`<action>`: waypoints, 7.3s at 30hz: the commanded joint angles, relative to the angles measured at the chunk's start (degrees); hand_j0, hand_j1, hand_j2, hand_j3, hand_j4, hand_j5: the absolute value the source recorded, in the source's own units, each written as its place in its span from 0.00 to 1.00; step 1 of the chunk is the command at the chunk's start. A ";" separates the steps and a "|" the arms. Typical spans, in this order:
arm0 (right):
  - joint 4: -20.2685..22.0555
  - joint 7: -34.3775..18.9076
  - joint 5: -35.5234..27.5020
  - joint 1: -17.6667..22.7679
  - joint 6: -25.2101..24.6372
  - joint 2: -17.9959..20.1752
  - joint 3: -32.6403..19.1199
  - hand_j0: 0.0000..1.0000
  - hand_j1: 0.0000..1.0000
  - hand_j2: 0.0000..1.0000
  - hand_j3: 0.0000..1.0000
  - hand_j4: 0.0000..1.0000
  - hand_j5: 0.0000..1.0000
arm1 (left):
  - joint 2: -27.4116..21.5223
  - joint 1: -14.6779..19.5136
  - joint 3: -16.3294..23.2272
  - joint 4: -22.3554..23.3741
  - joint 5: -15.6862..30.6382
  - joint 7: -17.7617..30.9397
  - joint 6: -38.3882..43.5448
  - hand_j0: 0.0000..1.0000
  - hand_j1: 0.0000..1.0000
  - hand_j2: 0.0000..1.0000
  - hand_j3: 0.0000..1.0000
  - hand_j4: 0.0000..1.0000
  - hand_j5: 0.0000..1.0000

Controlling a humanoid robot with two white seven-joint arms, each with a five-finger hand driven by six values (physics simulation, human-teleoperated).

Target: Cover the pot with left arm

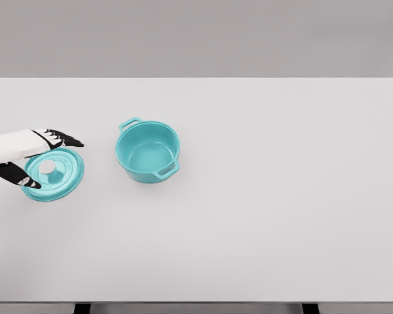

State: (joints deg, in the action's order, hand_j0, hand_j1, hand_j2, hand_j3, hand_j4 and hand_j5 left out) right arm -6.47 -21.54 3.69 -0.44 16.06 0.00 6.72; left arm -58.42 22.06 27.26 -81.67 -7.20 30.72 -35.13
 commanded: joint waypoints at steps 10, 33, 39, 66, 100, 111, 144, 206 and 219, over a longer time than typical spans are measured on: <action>-0.03 0.01 0.09 0.18 0.03 0.00 -0.04 1.00 1.00 1.00 1.00 1.00 1.00 | 4.89 5.62 1.66 10.22 -6.95 0.04 0.13 1.00 1.00 1.00 1.00 1.00 1.00; 0.06 0.01 0.09 0.18 0.03 0.00 -0.04 1.00 1.00 1.00 1.00 1.00 1.00 | 7.00 6.77 1.74 13.38 -8.10 -0.58 0.13 1.00 1.00 1.00 1.00 1.00 1.00; 0.06 0.01 0.09 0.18 0.03 0.00 -0.04 1.00 1.00 1.00 1.00 1.00 1.00 | 6.92 6.59 1.83 13.29 -8.18 -0.58 0.13 1.00 1.00 1.00 1.00 1.00 1.00; -0.03 0.01 0.09 0.18 0.03 0.00 -0.04 1.00 1.00 1.00 1.00 1.00 1.00 | 6.39 5.10 3.94 13.82 -8.45 -0.58 0.13 0.62 0.62 0.62 0.62 0.62 0.62; 0.06 0.01 0.09 0.18 0.03 0.00 -0.04 1.00 1.00 1.00 1.00 1.00 1.00 | 3.05 15.29 10.18 -1.03 -6.34 -3.04 0.13 0.41 0.41 0.41 0.41 0.41 0.41; -0.03 0.01 0.09 0.18 0.03 0.00 -0.04 1.00 1.00 1.00 1.00 1.00 1.00 | 3.57 18.37 13.96 -2.79 -6.34 -2.77 0.13 0.42 0.42 0.42 0.42 0.42 0.42; 0.06 0.01 0.00 0.18 0.03 0.00 -0.04 1.00 1.00 1.00 1.00 1.00 1.00 | 16.41 29.71 25.21 3.36 -5.64 -1.98 0.13 0.43 0.43 0.43 0.43 0.43 0.43; -0.03 -0.08 0.09 0.18 0.03 0.00 -0.04 1.00 1.00 1.00 1.00 1.00 1.00 | 17.46 37.35 34.26 6.97 -2.65 1.88 0.13 1.00 1.00 1.00 1.00 1.00 1.00; -0.03 0.01 0.09 0.18 0.03 0.00 -0.04 1.00 1.00 1.00 1.00 1.00 1.00 | 16.23 37.97 34.00 6.35 0.95 1.18 0.13 1.00 1.00 1.00 1.00 1.00 1.00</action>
State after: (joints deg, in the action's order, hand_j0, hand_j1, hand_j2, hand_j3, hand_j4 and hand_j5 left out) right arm -6.45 -21.51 3.75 -0.26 16.06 0.00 6.69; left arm -42.04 60.12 61.36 -75.23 -7.69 32.04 -35.14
